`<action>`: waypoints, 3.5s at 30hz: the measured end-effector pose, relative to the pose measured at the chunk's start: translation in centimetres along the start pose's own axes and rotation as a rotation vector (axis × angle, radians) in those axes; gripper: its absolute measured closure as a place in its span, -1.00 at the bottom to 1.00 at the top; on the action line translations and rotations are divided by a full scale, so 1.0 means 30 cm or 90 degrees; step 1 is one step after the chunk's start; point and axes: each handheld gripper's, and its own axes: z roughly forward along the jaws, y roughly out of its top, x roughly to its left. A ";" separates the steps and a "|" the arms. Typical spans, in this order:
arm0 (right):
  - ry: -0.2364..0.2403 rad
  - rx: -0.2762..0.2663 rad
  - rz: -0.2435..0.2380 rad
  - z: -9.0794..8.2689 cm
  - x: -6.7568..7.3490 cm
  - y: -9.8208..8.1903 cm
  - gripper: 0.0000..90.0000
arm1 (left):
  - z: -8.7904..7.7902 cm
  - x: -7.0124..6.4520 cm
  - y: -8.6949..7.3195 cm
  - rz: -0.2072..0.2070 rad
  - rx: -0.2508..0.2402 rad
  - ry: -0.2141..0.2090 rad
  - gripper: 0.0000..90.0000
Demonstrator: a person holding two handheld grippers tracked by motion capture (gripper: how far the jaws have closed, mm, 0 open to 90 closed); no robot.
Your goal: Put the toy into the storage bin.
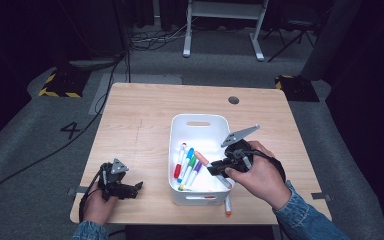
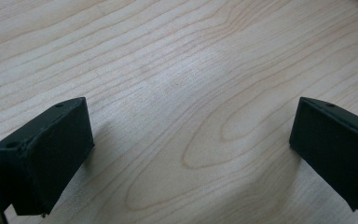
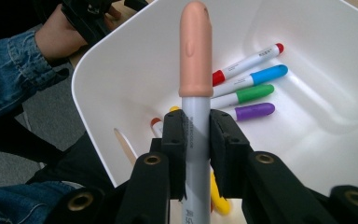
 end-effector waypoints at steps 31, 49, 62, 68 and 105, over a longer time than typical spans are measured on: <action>-0.018 0.088 -0.032 0.158 -0.009 -0.019 0.72 | 0.000 0.000 0.000 0.000 0.000 0.000 -1.00; -0.028 0.024 -0.044 0.111 -0.014 -0.020 0.31 | 0.000 0.000 0.000 0.000 0.000 -0.001 -1.00; -0.055 -0.020 0.006 -0.023 -0.060 -0.038 0.39 | 0.000 0.000 0.000 0.000 -0.001 -0.001 -1.00; -0.075 -0.047 0.037 -0.087 -0.113 -0.059 0.41 | 0.000 0.000 0.000 0.000 0.000 -0.001 -1.00; -0.160 -0.033 0.159 0.065 -0.557 -0.187 0.34 | -0.003 0.002 -0.003 -0.001 0.000 0.003 -1.00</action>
